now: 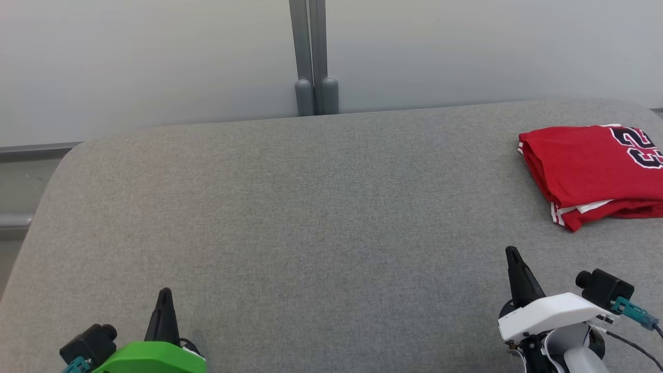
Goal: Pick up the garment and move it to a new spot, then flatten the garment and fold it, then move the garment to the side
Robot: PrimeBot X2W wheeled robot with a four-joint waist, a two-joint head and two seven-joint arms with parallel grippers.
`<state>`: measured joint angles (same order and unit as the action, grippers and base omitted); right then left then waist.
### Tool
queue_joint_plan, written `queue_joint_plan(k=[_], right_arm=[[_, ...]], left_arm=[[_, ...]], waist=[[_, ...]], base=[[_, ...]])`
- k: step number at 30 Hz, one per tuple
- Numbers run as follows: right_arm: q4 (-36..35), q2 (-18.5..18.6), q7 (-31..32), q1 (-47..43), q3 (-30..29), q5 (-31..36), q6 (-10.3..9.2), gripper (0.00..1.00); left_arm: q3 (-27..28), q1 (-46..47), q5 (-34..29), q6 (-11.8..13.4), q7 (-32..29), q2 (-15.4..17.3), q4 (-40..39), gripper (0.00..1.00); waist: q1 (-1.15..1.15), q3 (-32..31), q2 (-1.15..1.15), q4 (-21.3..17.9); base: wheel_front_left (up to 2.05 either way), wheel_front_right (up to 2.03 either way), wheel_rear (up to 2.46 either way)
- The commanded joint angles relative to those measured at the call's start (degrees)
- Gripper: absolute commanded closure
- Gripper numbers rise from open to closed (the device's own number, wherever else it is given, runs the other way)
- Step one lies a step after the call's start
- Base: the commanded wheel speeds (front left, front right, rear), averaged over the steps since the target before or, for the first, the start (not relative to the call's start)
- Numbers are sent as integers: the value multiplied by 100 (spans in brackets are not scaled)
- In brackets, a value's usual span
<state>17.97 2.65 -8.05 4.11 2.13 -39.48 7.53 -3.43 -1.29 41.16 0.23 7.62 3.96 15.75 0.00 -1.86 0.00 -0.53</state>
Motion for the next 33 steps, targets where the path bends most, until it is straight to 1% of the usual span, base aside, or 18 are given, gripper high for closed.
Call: queue_joint_plan(k=[1, 17, 33], right_arm=[[-117, 28, 54, 148, -52, -226, -2, 100], [-191, 35, 378, 178, -240, -1414, -2, 100], [-250, 39, 651, 194, -398, -2400, -2, 100]], left_arm=[[69, 202, 233, -42, -47, -1, -92, 100], [290, 343, 1375, -219, -366, -24, -116, 100], [475, 462, 2324, -363, -639, -43, -135, 100]], waist=[[0, 3, 0, 1], [0, 36, 0, 10], [0, 69, 0, 18]], base=[[0, 0, 0], [0, 0, 0], [0, 0, 0]])
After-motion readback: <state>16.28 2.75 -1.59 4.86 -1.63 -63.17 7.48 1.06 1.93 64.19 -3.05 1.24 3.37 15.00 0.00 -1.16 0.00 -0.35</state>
